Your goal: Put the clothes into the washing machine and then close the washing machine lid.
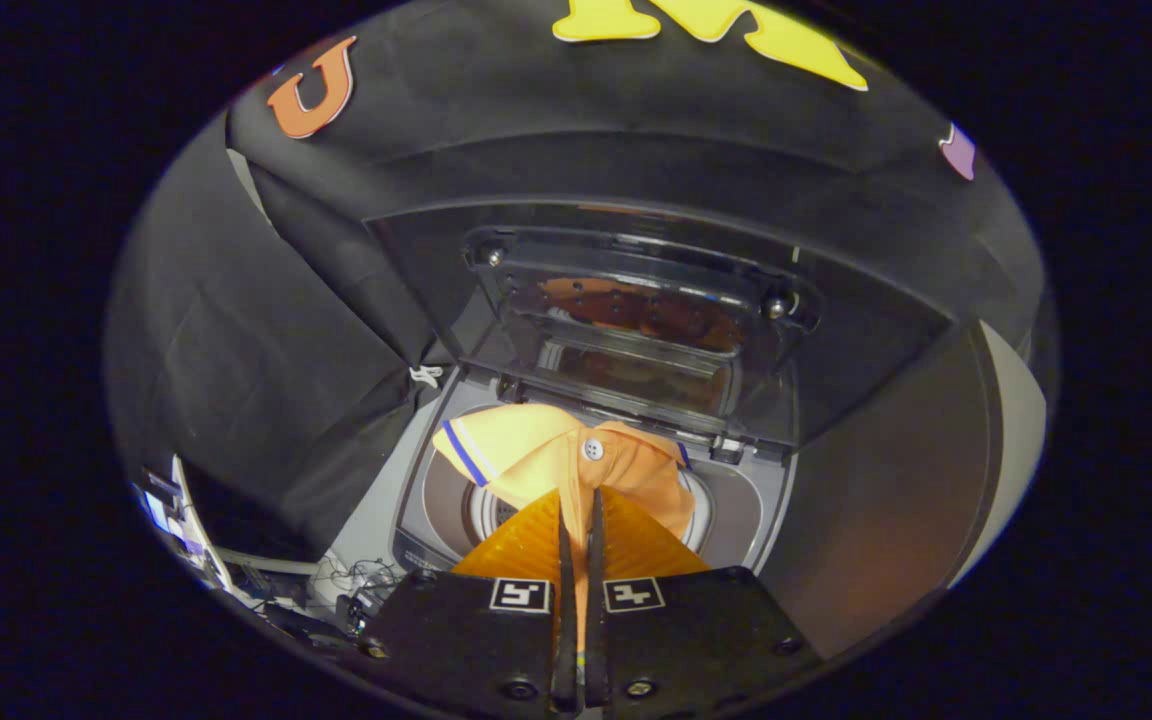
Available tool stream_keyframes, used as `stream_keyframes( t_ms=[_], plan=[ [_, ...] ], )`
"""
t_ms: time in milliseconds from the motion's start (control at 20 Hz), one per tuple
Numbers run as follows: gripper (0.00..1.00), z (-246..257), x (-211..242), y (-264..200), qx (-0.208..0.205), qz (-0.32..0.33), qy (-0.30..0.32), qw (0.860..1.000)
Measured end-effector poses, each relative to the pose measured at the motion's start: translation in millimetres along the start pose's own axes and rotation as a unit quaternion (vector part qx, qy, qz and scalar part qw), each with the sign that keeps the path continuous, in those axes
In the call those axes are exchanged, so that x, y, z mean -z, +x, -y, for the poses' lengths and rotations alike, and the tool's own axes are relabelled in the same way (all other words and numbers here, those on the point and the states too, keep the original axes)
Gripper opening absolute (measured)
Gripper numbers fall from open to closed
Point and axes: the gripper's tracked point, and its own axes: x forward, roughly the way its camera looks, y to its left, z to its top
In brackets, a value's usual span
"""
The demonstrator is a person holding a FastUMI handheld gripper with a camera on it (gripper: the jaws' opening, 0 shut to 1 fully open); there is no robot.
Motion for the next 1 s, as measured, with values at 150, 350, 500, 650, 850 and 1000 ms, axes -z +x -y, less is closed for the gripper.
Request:
stream_keyframes(
  t_ms=[150, 350, 500, 650, 850, 1000],
  plan=[
    [0.07, 6.2, 3.7, 16.4, 0.006, 0.006, -0.021, 1.0],
    [0.06, 8.4, 11.6, 31.7, 0.012, 0.013, -0.025, 1.0],
    [0.06, 12.0, 17.6, 42.2, 0.017, 0.02, -0.02, 0.999],
    [0.07, 16.0, 26.0, 55.4, 0.023, 0.023, -0.014, 0.999],
    [0.07, 19.9, 39.4, 72.2, 0.03, 0.023, -0.01, 0.999],
    [0.07, 19.3, 52.1, 83.8, 0.036, 0.016, -0.006, 0.999]
  ],
)
